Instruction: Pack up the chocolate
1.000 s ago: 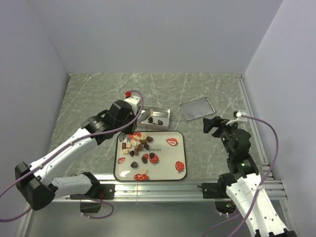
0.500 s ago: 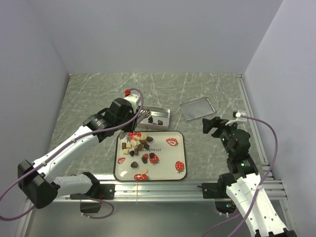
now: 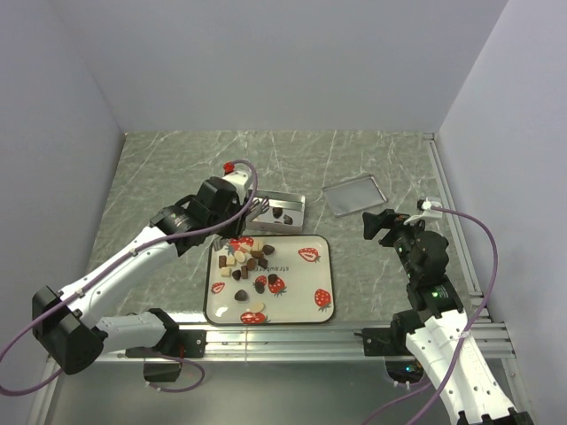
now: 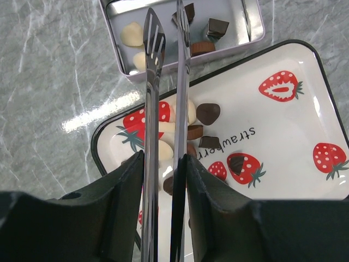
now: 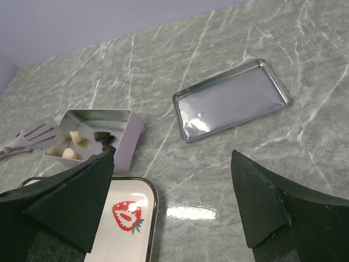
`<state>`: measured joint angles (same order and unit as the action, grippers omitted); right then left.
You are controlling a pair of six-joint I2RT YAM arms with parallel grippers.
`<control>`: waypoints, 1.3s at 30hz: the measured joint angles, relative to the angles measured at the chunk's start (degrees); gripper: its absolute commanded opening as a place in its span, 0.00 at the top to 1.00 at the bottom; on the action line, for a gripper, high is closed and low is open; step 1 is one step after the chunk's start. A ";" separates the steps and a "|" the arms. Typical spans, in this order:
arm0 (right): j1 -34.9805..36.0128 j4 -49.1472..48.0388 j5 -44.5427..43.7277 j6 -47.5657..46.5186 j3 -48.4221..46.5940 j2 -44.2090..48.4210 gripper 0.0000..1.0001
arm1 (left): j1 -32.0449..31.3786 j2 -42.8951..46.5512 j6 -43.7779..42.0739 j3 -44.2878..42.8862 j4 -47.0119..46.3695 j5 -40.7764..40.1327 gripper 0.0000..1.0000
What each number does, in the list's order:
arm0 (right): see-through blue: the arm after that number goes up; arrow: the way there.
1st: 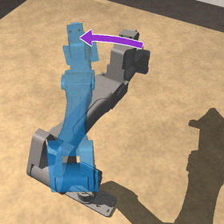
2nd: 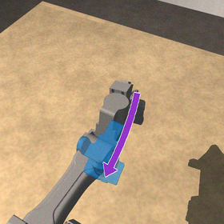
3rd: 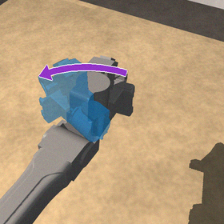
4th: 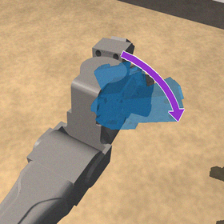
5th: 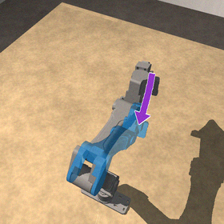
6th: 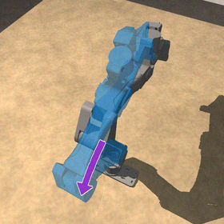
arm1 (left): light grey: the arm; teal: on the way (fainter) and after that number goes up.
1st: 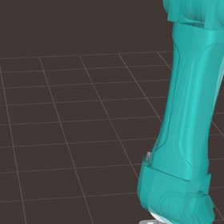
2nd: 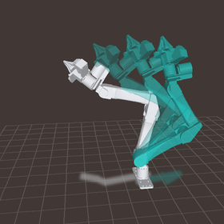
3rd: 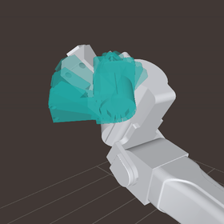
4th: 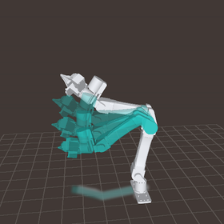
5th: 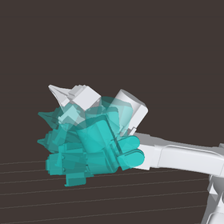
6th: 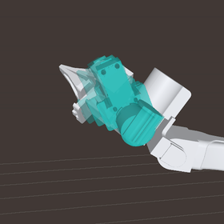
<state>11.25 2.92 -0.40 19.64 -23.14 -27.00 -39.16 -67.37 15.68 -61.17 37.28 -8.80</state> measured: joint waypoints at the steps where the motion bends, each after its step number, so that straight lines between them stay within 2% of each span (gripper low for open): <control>1: 0.00 0.00 -0.02 0.00 0.00 0.00 0.06 | 0.00 0.07 0.00 0.11 0.02 0.02 0.59; 11: 0.00 0.00 -0.24 0.00 0.00 -0.48 0.06 | -0.07 2.60 0.02 1.20 0.02 4.50 0.59; 18: 0.00 0.02 -0.76 0.00 0.00 -1.40 0.06 | -3.82 2.71 0.52 1.20 1.51 6.12 0.59; 25: 0.00 0.02 -0.87 0.00 0.00 -1.42 0.06 | -8.35 4.63 4.04 1.27 5.55 5.70 0.59; 39: 0.00 -0.35 -0.20 0.02 0.00 -1.42 0.06 | -18.05 8.72 14.49 2.86 14.08 -0.66 0.59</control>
<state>11.25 2.57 -0.60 19.66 -23.14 -28.42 -57.21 -58.65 30.17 -58.30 51.35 -9.45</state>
